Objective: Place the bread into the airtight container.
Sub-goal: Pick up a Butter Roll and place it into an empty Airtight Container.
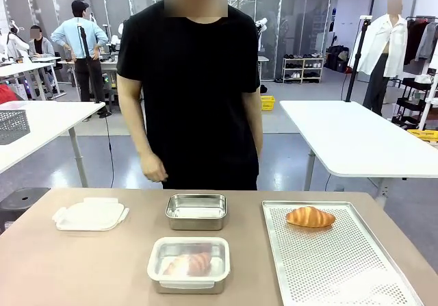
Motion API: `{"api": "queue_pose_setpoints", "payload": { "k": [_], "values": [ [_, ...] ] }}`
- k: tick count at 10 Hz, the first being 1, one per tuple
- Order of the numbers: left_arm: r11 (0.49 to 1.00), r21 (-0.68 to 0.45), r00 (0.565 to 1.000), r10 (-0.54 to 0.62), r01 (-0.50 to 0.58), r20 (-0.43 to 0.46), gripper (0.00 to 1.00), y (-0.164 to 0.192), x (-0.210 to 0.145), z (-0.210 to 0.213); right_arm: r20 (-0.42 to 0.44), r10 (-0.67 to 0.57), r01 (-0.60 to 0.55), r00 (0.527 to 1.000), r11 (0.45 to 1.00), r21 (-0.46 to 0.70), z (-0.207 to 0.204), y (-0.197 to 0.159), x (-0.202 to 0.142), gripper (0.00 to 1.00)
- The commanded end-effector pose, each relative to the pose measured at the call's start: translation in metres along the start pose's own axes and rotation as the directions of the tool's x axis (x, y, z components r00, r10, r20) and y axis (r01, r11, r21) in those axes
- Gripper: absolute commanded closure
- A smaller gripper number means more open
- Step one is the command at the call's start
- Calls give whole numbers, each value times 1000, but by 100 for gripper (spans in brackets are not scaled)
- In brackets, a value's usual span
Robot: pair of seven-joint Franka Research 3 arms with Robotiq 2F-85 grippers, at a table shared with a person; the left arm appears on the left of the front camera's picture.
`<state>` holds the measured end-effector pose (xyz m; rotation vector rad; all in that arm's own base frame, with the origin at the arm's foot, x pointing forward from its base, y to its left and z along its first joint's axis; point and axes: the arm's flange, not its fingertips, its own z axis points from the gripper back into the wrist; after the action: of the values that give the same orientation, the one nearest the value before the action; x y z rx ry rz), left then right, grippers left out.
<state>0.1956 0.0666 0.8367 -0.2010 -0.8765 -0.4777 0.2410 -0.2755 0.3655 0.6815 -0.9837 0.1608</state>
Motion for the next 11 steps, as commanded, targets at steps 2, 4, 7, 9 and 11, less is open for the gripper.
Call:
{"api": "queue_pose_setpoints", "payload": {
  "k": [2, 4, 7, 9, 11],
  "values": [
    [1000, 2, 1000, -2, 2, 0, 0, 0, 2, 1, 19, -9, 9, 1000, 1000, 1, -1, -1, 1, 2],
    [1000, 2, 1000, -2, 2, 0, 0, 0, 2, 1, -36, 153, -152, 988, 988, 12, 1, 12, 26, 2],
    [1000, 2, 1000, -2, 2, 0, 0, 0, 2, 1, -233, 492, -488, 839, 869, 78, -29, 57, 90, 2],
    [1000, 2, 1000, -2, 2, 0, 0, 0, 2, 1, -384, 667, -637, 639, 738, 222, -67, 82, 135, 2],
    [1000, 2, 1000, -2, 2, 0, 0, 0, 2, 1, -427, 771, -705, 472, 621, 341, -104, 97, 167, 2]
  ]
}}
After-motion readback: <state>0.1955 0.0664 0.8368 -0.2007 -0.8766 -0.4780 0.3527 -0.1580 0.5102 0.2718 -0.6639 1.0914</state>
